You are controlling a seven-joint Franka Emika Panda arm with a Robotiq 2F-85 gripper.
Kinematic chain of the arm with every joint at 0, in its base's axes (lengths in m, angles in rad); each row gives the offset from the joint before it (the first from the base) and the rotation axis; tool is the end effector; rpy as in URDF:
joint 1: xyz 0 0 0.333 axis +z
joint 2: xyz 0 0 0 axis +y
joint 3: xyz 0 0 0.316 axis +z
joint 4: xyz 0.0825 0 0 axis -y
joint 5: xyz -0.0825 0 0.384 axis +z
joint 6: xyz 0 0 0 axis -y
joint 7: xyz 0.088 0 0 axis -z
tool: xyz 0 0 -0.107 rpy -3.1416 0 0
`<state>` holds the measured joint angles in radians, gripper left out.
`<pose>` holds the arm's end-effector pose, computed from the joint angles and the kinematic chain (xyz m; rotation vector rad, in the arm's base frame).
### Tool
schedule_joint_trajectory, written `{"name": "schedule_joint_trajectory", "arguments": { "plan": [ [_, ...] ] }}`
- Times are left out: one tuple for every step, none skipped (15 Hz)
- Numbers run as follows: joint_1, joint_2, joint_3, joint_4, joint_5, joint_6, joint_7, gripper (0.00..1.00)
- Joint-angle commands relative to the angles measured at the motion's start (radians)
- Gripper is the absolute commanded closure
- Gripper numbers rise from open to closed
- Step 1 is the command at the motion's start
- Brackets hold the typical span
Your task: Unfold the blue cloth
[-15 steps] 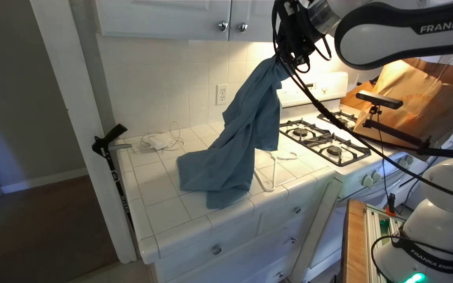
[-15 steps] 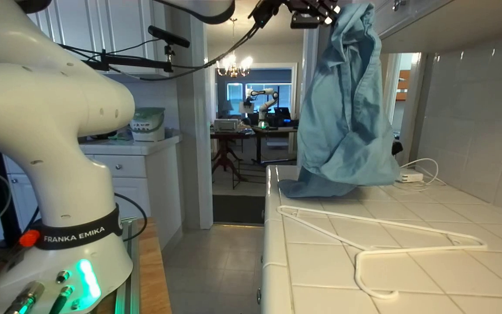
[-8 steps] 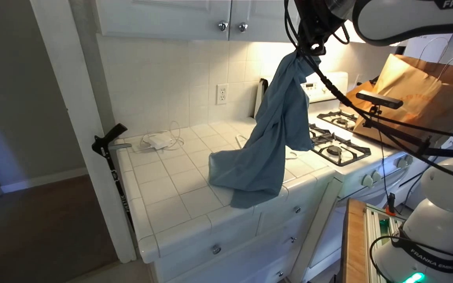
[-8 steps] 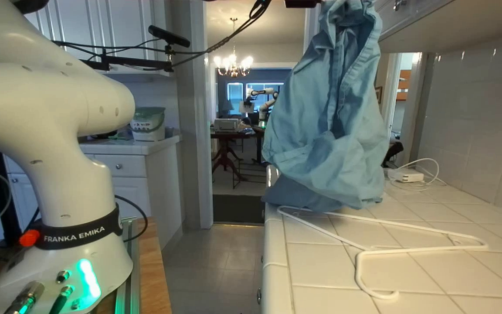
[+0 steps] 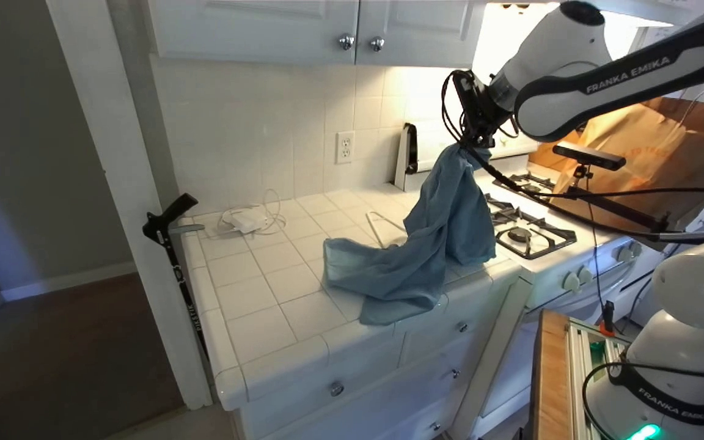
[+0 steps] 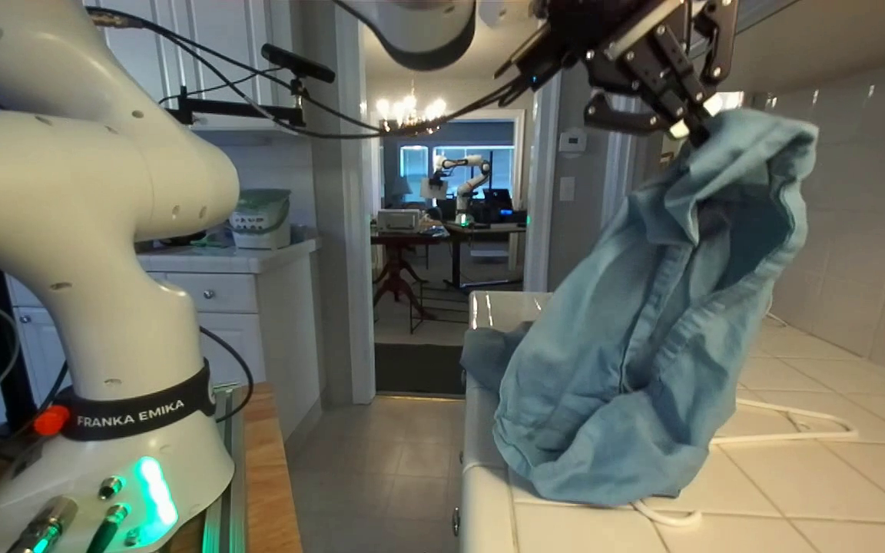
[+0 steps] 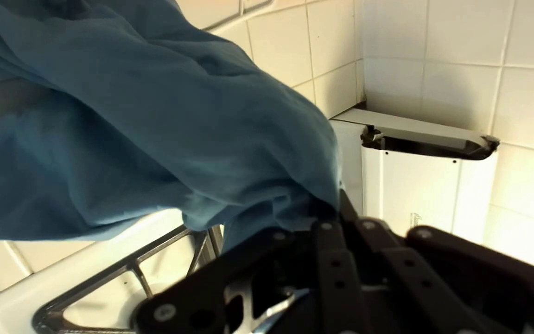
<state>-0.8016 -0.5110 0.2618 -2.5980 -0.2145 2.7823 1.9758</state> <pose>0.3781 -0.2073 0.4957 -1.0877 2.5243 -0.9735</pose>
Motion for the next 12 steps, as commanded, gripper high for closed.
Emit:
{"name": "schedule_joint_trajectory", "arguments": {
  "plan": [
    [-0.099,0.216,0.016,0.05,-0.127,0.179,0.019,0.99],
    [-0.151,0.27,0.05,0.069,-0.158,0.217,0.025,0.99],
    [-0.191,0.321,0.076,0.094,-0.199,0.244,0.043,0.99],
    [-0.234,0.369,0.107,0.126,-0.24,0.257,0.059,0.99],
    [-0.27,0.409,0.136,0.154,-0.284,0.266,0.077,0.99],
    [-0.306,0.449,0.165,0.194,-0.338,0.268,0.101,0.99],
    [-0.333,0.478,0.187,0.229,-0.398,0.265,0.134,0.99],
    [-0.355,0.513,0.206,0.272,-0.476,0.26,0.182,0.99],
    [-0.35,0.556,0.211,0.315,-0.525,0.248,0.204,0.99],
    [-0.352,0.587,0.212,0.36,-0.621,0.231,0.254,0.99],
    [-0.333,0.633,0.204,0.404,-0.688,0.221,0.289,0.99],
    [-0.31,0.677,0.191,0.45,-0.767,0.206,0.334,0.99]
  ]
}}
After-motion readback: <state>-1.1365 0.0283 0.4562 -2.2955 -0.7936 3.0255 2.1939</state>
